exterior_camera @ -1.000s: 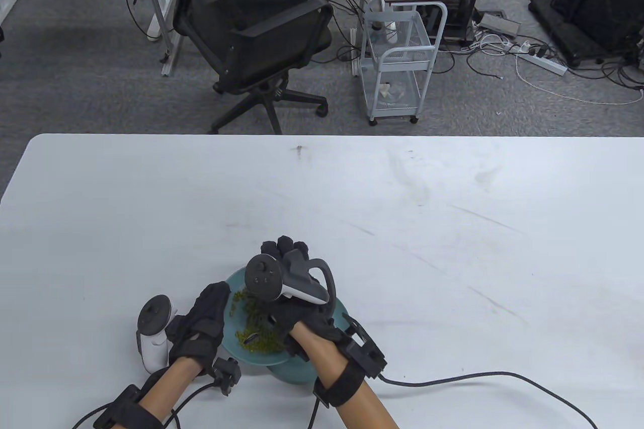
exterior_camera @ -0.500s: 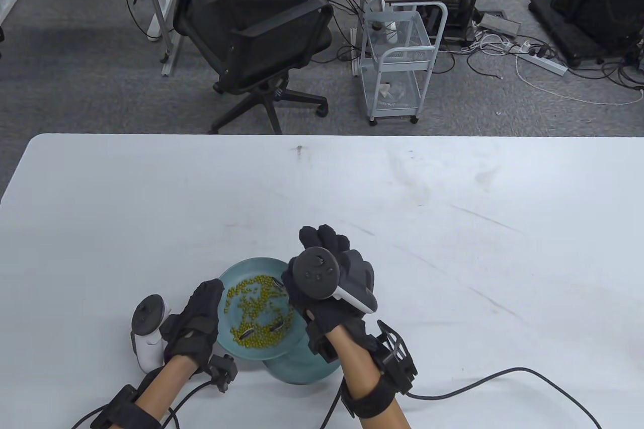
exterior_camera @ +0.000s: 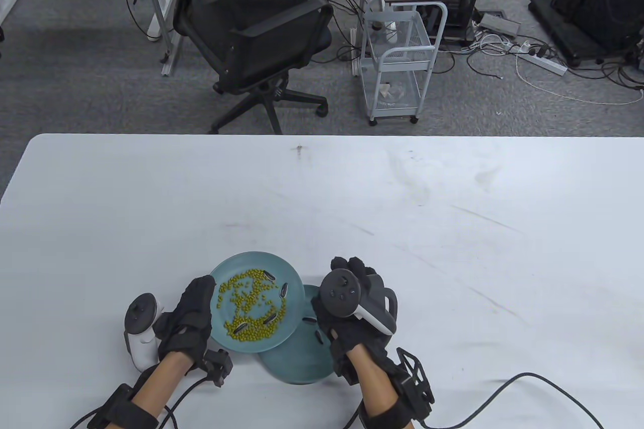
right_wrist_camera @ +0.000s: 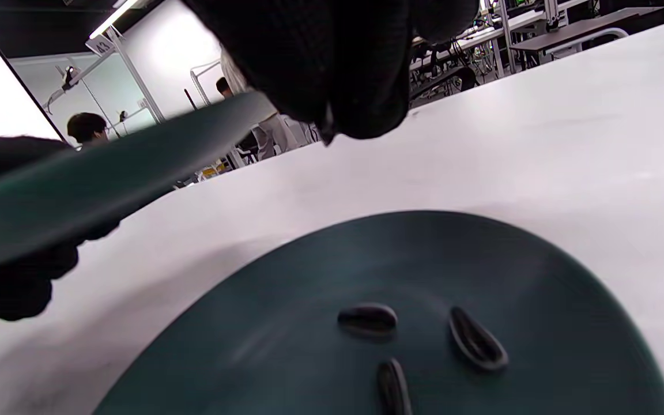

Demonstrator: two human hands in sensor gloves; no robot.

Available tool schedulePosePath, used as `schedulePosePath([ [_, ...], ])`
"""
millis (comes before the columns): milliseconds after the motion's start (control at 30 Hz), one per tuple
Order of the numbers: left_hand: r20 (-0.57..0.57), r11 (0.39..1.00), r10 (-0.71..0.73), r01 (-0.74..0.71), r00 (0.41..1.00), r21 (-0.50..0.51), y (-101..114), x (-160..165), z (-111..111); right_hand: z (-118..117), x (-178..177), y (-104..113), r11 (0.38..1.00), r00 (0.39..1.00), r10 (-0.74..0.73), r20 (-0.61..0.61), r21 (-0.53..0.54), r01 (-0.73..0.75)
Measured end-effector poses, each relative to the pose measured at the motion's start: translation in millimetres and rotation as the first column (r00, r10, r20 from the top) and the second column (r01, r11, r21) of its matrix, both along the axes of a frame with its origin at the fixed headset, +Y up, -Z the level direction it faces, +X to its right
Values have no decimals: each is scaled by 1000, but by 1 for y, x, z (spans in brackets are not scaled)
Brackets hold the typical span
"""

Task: Pick sunflower seeds with hand pinch into plate

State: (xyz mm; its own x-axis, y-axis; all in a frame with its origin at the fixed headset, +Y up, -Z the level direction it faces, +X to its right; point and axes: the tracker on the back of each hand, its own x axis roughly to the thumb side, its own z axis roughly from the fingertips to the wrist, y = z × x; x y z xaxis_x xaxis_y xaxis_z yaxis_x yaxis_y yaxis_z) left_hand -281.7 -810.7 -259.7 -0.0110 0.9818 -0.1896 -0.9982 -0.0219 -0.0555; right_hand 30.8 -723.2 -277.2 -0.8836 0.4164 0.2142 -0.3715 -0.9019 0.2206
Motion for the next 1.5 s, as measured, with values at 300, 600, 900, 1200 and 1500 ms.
schedulePosePath([
  [300, 9, 1000, 2, -2, 1000, 3, 0, 0, 0, -13, -3, -38, 995, 997, 77, -2, -56, -77],
  [600, 19, 1000, 6, -6, 1000, 5, -1, 1, -1, -15, -7, -45, 995, 996, 90, -15, -47, -90],
  [900, 20, 1000, 5, -5, 1000, 7, 0, 2, 1, -16, -4, -45, 995, 997, 82, 1, -54, -81],
  [1200, 25, 1000, 9, -9, 1000, 5, -1, 2, 0, -17, -1, -46, 997, 998, 61, 14, -55, -60],
  [1500, 31, 1000, 10, -10, 999, 7, 0, 2, -1, -17, 1, -45, 996, 998, 59, 22, -64, -57],
])
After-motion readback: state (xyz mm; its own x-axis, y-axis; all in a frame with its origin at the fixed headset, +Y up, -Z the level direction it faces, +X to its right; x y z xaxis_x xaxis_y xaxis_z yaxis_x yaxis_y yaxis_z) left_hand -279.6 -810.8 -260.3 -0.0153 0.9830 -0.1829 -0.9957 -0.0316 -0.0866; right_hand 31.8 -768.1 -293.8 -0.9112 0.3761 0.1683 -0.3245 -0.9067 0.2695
